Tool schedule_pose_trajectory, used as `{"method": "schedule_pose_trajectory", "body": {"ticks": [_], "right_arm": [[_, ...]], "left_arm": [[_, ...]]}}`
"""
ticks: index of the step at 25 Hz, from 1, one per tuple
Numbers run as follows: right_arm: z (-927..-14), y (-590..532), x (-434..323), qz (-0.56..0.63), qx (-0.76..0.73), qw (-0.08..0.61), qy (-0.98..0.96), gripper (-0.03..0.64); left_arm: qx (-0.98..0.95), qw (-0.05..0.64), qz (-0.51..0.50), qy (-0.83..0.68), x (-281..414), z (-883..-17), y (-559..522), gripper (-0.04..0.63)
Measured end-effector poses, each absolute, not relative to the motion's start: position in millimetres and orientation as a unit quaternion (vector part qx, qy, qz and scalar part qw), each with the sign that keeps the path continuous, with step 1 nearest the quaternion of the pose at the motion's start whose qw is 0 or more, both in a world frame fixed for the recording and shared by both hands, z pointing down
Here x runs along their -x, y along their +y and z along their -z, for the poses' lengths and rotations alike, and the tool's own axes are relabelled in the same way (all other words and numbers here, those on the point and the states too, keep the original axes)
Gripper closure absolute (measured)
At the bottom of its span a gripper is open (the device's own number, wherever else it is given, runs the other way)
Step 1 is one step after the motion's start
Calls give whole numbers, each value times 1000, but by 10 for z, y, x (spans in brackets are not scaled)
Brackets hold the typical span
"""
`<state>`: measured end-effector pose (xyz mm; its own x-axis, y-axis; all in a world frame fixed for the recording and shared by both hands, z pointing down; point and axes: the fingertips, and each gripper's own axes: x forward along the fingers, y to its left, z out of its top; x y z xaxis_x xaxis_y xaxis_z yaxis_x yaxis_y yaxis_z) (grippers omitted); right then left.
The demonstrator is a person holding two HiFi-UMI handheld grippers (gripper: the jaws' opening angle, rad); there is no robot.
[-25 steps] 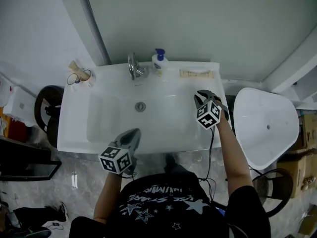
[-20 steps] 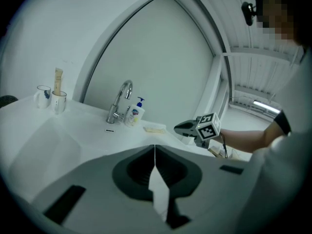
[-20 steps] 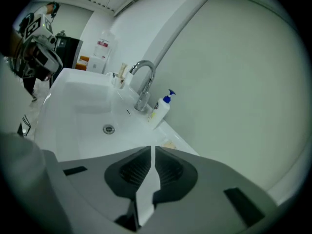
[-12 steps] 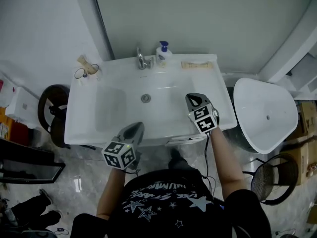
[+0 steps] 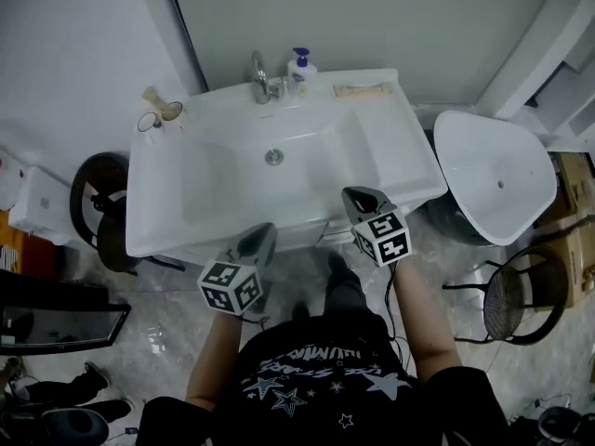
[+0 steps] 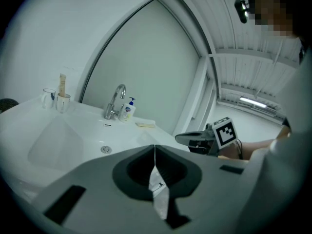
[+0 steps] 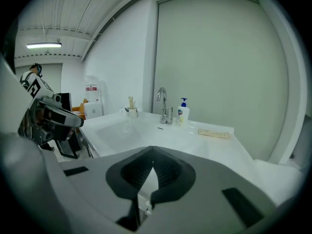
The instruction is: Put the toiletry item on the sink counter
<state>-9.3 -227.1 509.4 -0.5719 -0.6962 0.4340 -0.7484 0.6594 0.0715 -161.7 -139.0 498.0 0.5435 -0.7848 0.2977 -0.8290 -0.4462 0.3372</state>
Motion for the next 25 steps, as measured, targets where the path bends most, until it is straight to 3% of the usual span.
{"method": "schedule_pose_trajectory", "body": {"ticks": [25], "right_arm": [[-5352,-1560,14,-157,-368,172,-900,603]], "left_arm": [[-840,249,-66,-477,1270,-5120,-939,577]]}}
